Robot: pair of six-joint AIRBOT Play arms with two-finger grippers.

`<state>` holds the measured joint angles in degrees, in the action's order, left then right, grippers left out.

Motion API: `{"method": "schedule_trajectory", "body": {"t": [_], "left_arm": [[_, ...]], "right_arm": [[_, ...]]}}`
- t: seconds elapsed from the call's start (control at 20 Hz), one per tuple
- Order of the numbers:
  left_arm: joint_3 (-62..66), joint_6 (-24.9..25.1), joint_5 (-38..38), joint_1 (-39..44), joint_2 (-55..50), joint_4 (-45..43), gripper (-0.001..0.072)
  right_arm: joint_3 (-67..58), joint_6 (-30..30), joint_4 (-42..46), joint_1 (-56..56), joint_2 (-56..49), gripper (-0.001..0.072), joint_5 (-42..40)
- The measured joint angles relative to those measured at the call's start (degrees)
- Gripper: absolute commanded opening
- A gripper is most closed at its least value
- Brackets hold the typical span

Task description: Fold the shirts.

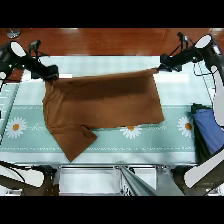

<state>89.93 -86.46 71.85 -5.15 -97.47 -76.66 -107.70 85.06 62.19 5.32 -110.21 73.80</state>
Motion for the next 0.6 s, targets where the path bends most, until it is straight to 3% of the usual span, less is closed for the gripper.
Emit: {"method": "schedule_trajectory", "body": {"t": [0.1, 0.15, 0.2, 0.25, 0.6], "left_arm": [[-3.2, 1.8, 3.3, -0.3, 0.0, 0.3, 0.0032], [-5.0, 2.3, 3.9, -0.3, -0.1, 0.4, 0.0089], [-6.8, 2.7, 4.5, -0.3, -0.1, 0.4, 0.038], [-8.2, 2.9, 4.9, -0.4, -0.1, 0.4, 0.0691], [-12.2, 2.4, 9.0, -5.4, 5.7, 0.2, 0.0704]], "right_arm": [[0.0, -0.6, 2.9, -0.6, -1.3, 0.0018, 3.2], [-0.1, -0.9, 3.5, -0.9, -2.0, 0.0069, 3.9], [-0.1, -1.0, 3.9, -1.3, -2.9, 0.0432, 4.4], [-0.1, -1.0, 4.3, -1.8, -3.8, 0.0633, 4.8], [1.0, -0.1, 6.0, 2.1, 0.2, 0.0634, 12.2]]}}
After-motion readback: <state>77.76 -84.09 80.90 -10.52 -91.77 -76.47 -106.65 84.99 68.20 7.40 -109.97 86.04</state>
